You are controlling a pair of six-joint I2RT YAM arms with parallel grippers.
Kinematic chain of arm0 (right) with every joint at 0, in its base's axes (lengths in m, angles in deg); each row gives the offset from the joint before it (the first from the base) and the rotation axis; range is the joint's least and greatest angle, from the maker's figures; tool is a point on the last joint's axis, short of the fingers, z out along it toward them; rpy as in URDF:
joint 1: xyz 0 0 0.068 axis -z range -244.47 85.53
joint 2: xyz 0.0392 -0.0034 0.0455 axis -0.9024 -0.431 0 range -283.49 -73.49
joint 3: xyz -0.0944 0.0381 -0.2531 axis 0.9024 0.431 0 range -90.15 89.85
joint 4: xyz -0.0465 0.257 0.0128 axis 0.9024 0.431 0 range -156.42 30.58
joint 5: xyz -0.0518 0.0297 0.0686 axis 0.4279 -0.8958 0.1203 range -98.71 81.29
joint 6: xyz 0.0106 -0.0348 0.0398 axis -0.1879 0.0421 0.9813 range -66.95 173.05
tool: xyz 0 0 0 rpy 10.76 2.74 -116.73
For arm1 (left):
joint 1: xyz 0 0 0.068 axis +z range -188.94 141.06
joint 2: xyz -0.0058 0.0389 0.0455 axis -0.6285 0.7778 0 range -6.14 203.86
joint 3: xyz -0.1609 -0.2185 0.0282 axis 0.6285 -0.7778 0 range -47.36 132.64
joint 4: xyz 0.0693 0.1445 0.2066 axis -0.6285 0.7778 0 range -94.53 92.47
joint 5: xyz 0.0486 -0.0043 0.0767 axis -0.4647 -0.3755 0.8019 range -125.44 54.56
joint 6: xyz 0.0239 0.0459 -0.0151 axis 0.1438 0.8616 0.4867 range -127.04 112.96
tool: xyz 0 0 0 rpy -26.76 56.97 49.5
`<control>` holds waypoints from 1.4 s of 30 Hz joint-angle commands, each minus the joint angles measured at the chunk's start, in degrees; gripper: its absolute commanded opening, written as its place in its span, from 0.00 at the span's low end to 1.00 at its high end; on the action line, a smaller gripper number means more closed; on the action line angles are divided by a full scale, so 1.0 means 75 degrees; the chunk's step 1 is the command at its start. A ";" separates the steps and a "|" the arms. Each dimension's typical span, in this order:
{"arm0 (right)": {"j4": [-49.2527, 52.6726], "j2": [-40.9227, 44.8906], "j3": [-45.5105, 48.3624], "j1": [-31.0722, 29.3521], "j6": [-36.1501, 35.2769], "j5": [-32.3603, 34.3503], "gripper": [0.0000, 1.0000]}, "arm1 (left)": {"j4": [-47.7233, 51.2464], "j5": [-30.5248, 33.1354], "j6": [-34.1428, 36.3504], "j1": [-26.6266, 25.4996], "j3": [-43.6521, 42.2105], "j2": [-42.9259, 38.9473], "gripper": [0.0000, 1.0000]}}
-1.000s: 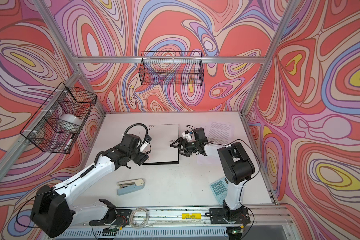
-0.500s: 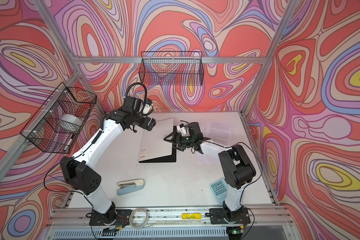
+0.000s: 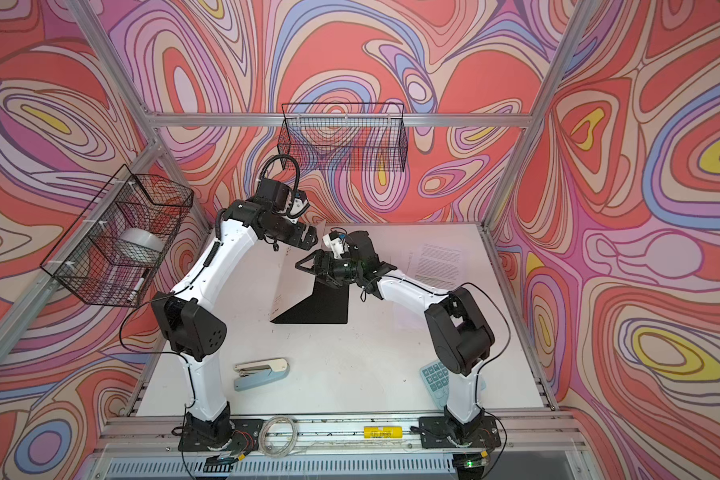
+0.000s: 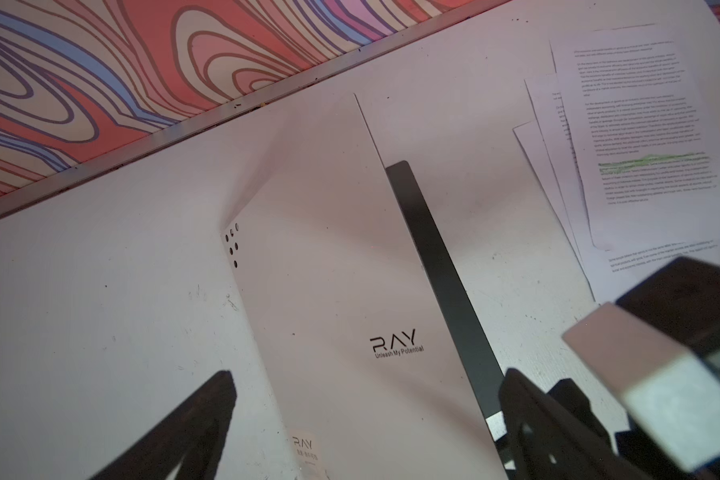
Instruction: Put the files into the folder
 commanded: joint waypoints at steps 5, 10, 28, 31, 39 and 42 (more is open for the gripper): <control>-0.0426 -0.0506 -0.0578 -0.0354 0.0358 0.0448 0.97 | 0.0470 0.0066 -0.0392 0.0117 0.0307 0.0288 1.00; -0.0587 -0.0520 -0.0782 -0.0519 0.0478 0.0673 0.97 | 0.0615 0.0216 -0.0409 0.0149 0.0546 0.0468 1.00; -0.1451 -0.0786 -0.1072 -0.0661 0.1116 0.0979 0.96 | 0.0798 0.1218 -0.0021 0.0199 0.0552 0.0762 0.93; -0.1603 -0.0914 -0.1171 -0.0673 0.1223 0.0900 0.96 | 0.0842 0.1462 0.0033 0.0219 0.0525 0.0811 0.87; -0.1765 -0.1080 -0.1384 -0.0694 0.1329 0.0795 0.96 | 0.0903 0.1797 0.0028 0.0346 0.0464 0.0835 0.76; -0.1842 -0.1093 -0.1395 -0.0697 0.1365 0.0749 0.95 | 0.0915 0.1904 0.0034 0.0383 0.0440 0.0853 0.70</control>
